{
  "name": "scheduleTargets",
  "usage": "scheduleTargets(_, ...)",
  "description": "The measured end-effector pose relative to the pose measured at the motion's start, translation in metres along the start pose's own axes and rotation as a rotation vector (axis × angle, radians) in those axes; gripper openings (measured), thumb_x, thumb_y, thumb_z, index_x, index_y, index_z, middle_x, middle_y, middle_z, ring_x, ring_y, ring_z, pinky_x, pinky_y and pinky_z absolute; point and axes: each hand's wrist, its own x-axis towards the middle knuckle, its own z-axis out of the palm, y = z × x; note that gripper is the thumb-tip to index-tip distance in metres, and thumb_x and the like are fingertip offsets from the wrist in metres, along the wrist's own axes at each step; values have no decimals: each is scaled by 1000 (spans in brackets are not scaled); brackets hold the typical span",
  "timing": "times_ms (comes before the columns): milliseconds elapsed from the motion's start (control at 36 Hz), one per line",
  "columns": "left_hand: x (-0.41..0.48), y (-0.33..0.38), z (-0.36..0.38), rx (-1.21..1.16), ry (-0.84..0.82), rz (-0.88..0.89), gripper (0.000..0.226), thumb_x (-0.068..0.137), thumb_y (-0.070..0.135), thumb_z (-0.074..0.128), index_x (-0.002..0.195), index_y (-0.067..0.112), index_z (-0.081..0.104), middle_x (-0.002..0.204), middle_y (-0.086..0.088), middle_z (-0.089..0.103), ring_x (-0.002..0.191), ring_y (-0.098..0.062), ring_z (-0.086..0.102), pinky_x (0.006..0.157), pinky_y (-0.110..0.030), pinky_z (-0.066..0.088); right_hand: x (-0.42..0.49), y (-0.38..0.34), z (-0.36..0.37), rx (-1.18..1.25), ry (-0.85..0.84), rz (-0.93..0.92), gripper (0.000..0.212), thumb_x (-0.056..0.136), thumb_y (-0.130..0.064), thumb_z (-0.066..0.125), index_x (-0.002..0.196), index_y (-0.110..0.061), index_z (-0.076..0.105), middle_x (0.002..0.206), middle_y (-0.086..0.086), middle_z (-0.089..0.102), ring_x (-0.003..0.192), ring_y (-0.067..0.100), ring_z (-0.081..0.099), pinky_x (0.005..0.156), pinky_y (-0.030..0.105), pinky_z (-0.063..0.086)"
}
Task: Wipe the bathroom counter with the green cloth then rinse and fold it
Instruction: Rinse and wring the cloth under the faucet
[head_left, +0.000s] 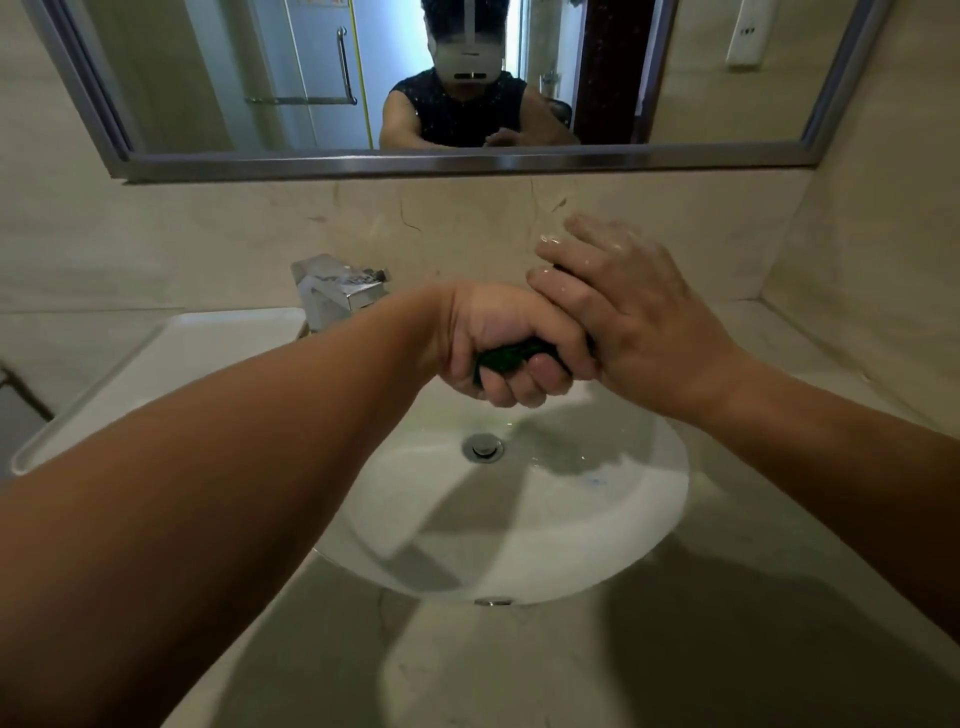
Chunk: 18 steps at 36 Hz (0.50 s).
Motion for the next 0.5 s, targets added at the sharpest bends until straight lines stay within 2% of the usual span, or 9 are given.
scheduleTargets(28,1,4,3,52,10,-6,36,97,13,56,62,21,51,54,5,42,41,-6,34,35,-18,16,1,1,-2,25,9,6,37,99,-14,65,134,-5,56,127,26,66,111,46,64,91,57,51)
scheduleTargets(83,5,9,9,161,92,-15,42,97,12,60,57,22,53,55,4,41,43,-8,33,37,-20,13,0,7,-5,18,-64,42,23,94,-11,67,115,-3,60,98,22,63,80,39,59,68,52,49)
scheduleTargets(139,13,10,15,240,237,-19,43,97,12,63,57,21,51,56,2,39,44,-11,29,39,-21,11,-4,11,-4,10,-202,119,16,82,-8,73,94,-5,63,79,17,58,64,37,53,52,45,44)
scheduleTargets(194,27,6,22,328,428,-6,39,96,13,64,61,18,46,57,-1,41,43,-15,29,40,-21,15,-4,9,-1,-17,-372,231,20,71,-7,79,81,-9,62,67,14,58,53,36,54,45,37,42)
scheduleTargets(306,55,-1,34,551,712,53,29,91,6,57,67,15,42,63,-7,40,47,-19,30,46,-25,22,1,-2,0,-178,-834,482,8,87,-24,66,91,-30,65,72,-4,62,69,29,64,60,31,45)
scheduleTargets(361,64,-4,35,769,818,68,24,95,11,58,72,14,49,64,-4,46,50,-20,39,47,-26,30,3,-7,2,-190,-943,551,8,86,-21,61,83,-29,62,66,-8,51,70,28,59,63,30,46)
scheduleTargets(417,70,-7,34,959,875,114,10,98,19,61,93,11,63,80,-3,57,69,-23,54,59,-31,40,4,-10,5,-212,-1019,618,16,86,-14,59,74,-24,60,67,-6,52,68,25,61,66,31,53)
scheduleTargets(472,76,-11,30,1040,897,136,22,99,19,60,117,5,60,97,-8,60,84,-26,56,69,-35,41,5,-11,6,-225,-1093,632,20,87,-11,56,72,-23,59,69,-3,57,65,23,62,67,32,57)
scheduleTargets(500,77,-13,29,1061,906,153,25,100,18,59,121,5,56,99,-8,59,85,-26,56,68,-35,40,6,-11,6,-224,-1119,635,20,87,-10,55,71,-21,58,70,-2,59,63,22,61,68,32,57)
